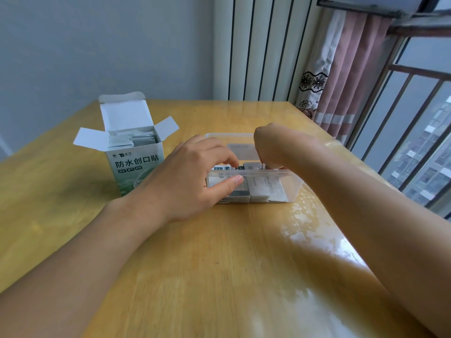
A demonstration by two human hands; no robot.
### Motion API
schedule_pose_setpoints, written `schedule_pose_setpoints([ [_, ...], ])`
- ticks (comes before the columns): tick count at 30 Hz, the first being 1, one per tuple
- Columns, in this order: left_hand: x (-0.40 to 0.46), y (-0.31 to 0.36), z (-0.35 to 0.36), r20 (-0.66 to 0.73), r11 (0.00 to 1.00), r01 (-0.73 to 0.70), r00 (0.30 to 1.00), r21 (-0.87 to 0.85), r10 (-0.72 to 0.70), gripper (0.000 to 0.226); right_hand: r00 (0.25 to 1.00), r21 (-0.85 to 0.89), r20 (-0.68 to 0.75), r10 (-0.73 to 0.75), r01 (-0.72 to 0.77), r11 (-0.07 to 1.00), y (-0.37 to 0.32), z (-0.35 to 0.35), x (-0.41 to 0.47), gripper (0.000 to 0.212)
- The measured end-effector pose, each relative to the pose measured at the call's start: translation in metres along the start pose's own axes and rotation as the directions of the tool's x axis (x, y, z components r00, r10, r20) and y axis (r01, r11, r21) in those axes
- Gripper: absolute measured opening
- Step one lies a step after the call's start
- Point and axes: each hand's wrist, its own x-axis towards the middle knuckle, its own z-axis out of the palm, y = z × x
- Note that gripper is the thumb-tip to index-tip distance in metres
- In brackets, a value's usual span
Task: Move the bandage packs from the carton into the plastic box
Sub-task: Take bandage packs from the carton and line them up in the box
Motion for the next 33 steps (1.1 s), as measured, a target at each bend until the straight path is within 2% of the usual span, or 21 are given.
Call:
schedule_pose_setpoints([
  [4, 0.000, 0.000, 0.000, -0.006, 1.000, -0.005, 1.000, 0.001, 0.005, 0.028, 0.999, -0.038, 0.034, -0.011, 0.012, 0.999, 0.000, 0.002, 0.004, 0.030],
  [13, 0.000, 0.001, 0.000, -0.006, 1.000, 0.002, 1.000, 0.008, -0.002, 0.028, 0.999, -0.062, 0.026, -0.046, 0.047, 0.997, 0.005, 0.007, 0.011, 0.018],
  [15, 0.000, 0.001, 0.000, -0.008, 1.000, 0.006, 1.000, 0.010, -0.006, 0.028, 0.999, -0.047, 0.013, -0.046, 0.047, 0.998, 0.005, 0.007, 0.011, 0.011],
  [19, 0.000, -0.001, 0.000, -0.016, 1.000, -0.003, 1.000, 0.005, 0.003, 0.028, 0.999, 0.010, -0.028, -0.033, 0.034, 0.999, 0.005, 0.000, 0.007, 0.010],
  [24, 0.001, -0.003, 0.001, -0.041, 1.000, -0.015, 0.999, -0.003, 0.015, 0.029, 0.998, 0.062, 0.020, -0.054, 0.053, 0.997, 0.007, -0.022, -0.006, 0.033],
  [27, 0.002, -0.001, -0.001, -0.152, 0.998, -0.020, 0.988, -0.058, 0.011, 0.021, 0.991, 0.081, -0.038, -0.127, 0.129, 0.988, 0.011, -0.034, -0.015, 0.022],
  [29, 0.004, -0.001, -0.010, -0.311, 0.996, -0.004, 0.950, -0.084, -0.023, 0.014, 0.955, 0.210, -0.193, -0.224, 0.263, 0.942, 0.010, -0.043, -0.020, 0.012],
  [31, 0.005, -0.006, -0.028, -0.489, 0.996, 0.034, 0.869, -0.085, -0.071, 0.011, 0.872, 0.380, -0.395, -0.291, 0.443, 0.812, 0.000, -0.049, -0.026, 0.005],
  [33, 0.005, -0.019, -0.049, -0.615, 0.989, 0.113, 0.775, -0.090, -0.145, 0.011, 0.795, 0.488, -0.519, -0.313, 0.576, 0.655, -0.019, -0.052, -0.032, 0.006],
])
